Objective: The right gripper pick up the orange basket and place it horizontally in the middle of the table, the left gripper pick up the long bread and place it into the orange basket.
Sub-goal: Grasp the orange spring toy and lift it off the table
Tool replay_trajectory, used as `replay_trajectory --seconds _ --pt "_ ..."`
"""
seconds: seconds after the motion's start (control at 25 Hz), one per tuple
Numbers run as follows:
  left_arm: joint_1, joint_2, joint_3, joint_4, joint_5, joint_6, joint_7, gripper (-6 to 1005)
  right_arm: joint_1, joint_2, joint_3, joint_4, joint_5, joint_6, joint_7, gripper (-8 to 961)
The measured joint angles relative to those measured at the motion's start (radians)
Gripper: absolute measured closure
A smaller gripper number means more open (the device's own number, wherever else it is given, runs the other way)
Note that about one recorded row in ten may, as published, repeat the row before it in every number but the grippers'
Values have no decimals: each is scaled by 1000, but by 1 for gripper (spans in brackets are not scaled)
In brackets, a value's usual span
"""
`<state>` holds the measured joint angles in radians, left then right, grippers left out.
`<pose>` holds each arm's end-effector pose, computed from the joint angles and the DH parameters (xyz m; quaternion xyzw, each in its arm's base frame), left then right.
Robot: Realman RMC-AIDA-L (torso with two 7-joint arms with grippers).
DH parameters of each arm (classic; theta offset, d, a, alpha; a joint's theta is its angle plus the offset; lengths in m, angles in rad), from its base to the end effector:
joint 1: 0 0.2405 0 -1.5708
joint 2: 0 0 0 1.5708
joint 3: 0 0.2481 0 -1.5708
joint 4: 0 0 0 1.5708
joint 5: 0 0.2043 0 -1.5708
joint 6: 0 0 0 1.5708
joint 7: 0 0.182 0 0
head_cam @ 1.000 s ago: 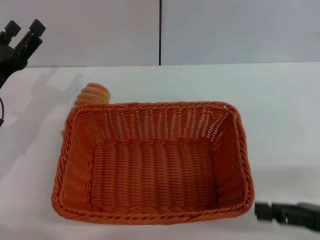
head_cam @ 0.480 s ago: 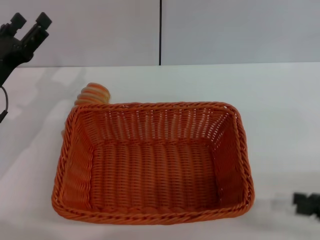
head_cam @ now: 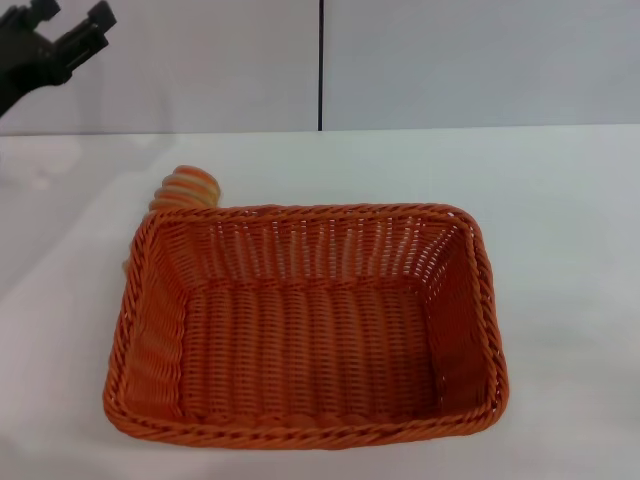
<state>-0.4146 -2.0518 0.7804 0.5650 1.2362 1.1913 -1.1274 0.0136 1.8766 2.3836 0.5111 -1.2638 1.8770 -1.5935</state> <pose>-0.2735 0.3922 0.0549 -0.7749 -0.2531 -0.3877 0.4302 0.3254 0.2063 0.1081 -0.7464 0.3796 0.4942 0.2336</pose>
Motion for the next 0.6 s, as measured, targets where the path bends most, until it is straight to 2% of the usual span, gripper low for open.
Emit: replay_trajectory --seconds 0.12,0.24,0.28,0.32,0.4,0.44,0.6 --pt "-5 9 1 137 165 -29 -170 198 -35 60 179 -2 64 -1 -84 447" --pt "-10 13 2 172 226 -32 -227 202 -50 122 372 -2 118 -3 -137 448" --pt "-25 22 2 252 367 -33 -363 204 -51 137 425 -4 134 -6 -145 449" --pt "-33 24 2 295 442 -28 -432 205 -51 147 464 -5 149 -9 -153 449" --pt "-38 26 2 321 488 -22 -478 208 -52 157 493 -17 180 -19 -183 449" --pt "-52 30 2 370 590 -5 -588 209 -53 157 492 -27 196 -23 -201 450" --pt "-90 39 2 424 745 52 -770 214 -49 151 493 -103 216 -26 -279 451"
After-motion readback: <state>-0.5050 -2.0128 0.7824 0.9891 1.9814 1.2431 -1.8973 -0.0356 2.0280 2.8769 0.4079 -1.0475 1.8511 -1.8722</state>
